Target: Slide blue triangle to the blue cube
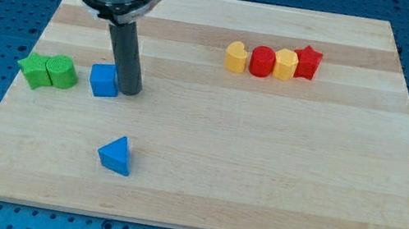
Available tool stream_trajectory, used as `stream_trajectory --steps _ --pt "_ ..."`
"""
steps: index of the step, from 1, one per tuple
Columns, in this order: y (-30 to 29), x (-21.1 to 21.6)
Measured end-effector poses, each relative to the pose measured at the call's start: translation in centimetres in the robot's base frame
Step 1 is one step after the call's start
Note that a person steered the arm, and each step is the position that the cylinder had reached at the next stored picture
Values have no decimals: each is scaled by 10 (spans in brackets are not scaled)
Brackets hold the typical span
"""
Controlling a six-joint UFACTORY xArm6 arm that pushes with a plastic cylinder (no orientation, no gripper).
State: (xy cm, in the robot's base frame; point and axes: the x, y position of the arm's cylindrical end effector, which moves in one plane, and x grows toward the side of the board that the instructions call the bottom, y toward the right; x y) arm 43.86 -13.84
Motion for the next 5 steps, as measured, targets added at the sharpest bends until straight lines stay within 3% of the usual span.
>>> stream_trajectory --steps 2,4,5 --pt "-18 0" --pt "75 11" --pt "141 44"
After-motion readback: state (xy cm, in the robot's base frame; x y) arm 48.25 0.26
